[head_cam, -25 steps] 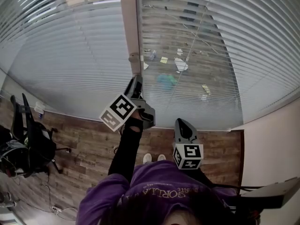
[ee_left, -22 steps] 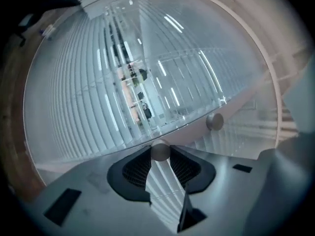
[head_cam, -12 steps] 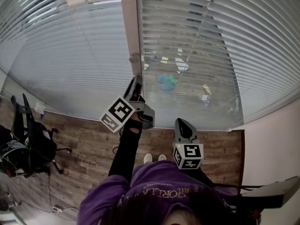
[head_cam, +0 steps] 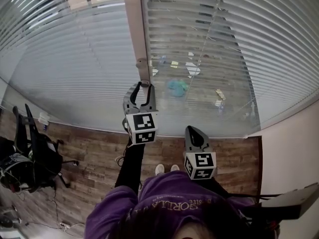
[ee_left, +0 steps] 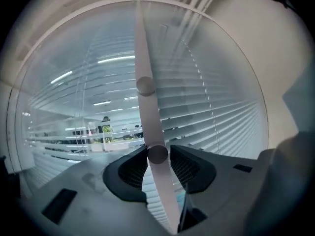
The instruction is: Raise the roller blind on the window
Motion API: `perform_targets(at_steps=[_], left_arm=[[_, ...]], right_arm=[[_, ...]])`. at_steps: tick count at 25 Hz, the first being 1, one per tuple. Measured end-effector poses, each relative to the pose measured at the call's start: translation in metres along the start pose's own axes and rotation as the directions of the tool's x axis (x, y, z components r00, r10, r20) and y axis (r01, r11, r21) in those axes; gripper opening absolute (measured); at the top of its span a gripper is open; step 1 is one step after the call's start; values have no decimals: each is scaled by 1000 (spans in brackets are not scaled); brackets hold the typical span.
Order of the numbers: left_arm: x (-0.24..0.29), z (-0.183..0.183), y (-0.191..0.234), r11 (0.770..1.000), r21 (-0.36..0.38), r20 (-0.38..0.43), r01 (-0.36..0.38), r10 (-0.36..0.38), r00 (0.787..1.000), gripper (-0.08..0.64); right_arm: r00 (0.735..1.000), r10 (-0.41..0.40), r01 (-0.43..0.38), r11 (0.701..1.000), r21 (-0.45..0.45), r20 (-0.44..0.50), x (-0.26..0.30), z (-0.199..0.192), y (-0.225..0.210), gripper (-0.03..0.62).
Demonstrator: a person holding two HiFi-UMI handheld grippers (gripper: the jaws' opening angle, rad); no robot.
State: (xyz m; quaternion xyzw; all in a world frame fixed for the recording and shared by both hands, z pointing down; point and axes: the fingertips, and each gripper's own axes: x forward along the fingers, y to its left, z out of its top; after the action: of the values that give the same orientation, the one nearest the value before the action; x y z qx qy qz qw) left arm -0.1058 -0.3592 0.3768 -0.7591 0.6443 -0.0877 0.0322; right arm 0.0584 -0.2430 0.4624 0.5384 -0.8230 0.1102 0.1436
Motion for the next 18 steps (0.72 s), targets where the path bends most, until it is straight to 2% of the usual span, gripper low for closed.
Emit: perform_targets(at_steps=[2,4,6,8,10,14,16,18], left_arm=[[1,-6,1,1000,25,-6,-16,16,1000,125],[-1,-7,3,1000,10,-3,-24,25,1000,124],[-5,-4,3,999,-40,0,-30,30,1000,124],[-6,-1,5,989,-143,6,-27,28,1000,124],[-6,-1,7,963,-268,18,-11,17,1000,124],[-8,-2,8,885,-465,37,21,-5,999,124],[-7,-2,8,853,-520,42,33,-13,999,124],[-5,-3,9,849,-528,42,36,-15,999,124]], right_arm=[[1000,-1,1,1000,0,0,2,-2,0,-3],[1000,2,-2,1000,-2,-2,2,-5,1,-5],[1000,8,-8,1000,-8,-5,0,-5,2,-4],[1000,10,-10,1000,-15,-6,-2,-3,3,-4],[1000,9,-9,1000,-18,-4,-2,-1,4,-5],[1000,7,-7,1000,-20,-3,-4,0,3,-5],[1000,4,-4,1000,-21,-4,-3,0,3,-4],[1000,2,-2,1000,-22,-5,-1,0,3,-3]])
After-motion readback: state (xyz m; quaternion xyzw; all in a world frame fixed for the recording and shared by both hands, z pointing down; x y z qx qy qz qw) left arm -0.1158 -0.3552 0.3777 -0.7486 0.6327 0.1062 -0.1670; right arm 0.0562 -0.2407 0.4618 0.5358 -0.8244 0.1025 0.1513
